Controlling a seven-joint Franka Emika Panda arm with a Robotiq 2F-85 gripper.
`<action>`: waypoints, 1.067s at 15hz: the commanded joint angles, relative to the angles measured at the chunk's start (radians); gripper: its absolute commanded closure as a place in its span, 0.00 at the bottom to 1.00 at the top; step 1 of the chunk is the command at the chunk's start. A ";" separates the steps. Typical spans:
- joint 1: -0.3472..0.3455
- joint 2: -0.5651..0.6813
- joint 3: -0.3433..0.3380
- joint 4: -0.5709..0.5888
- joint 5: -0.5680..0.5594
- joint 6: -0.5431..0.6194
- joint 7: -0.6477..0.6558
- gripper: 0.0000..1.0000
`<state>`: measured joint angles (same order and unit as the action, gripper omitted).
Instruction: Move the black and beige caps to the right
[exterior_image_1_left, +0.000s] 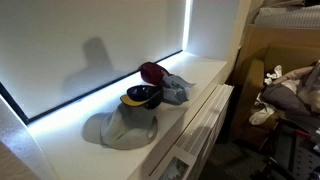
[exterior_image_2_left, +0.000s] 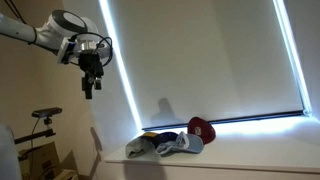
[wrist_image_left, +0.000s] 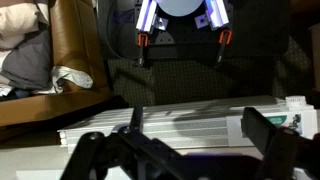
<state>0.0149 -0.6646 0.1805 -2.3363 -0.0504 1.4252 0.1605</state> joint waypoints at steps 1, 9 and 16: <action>0.020 0.003 -0.014 0.002 -0.007 -0.002 0.010 0.00; 0.020 0.003 -0.014 0.002 -0.007 -0.002 0.010 0.00; 0.024 -0.110 -0.056 -0.100 -0.021 -0.011 -0.044 0.00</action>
<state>0.0149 -0.6646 0.1805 -2.3363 -0.0504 1.4252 0.1605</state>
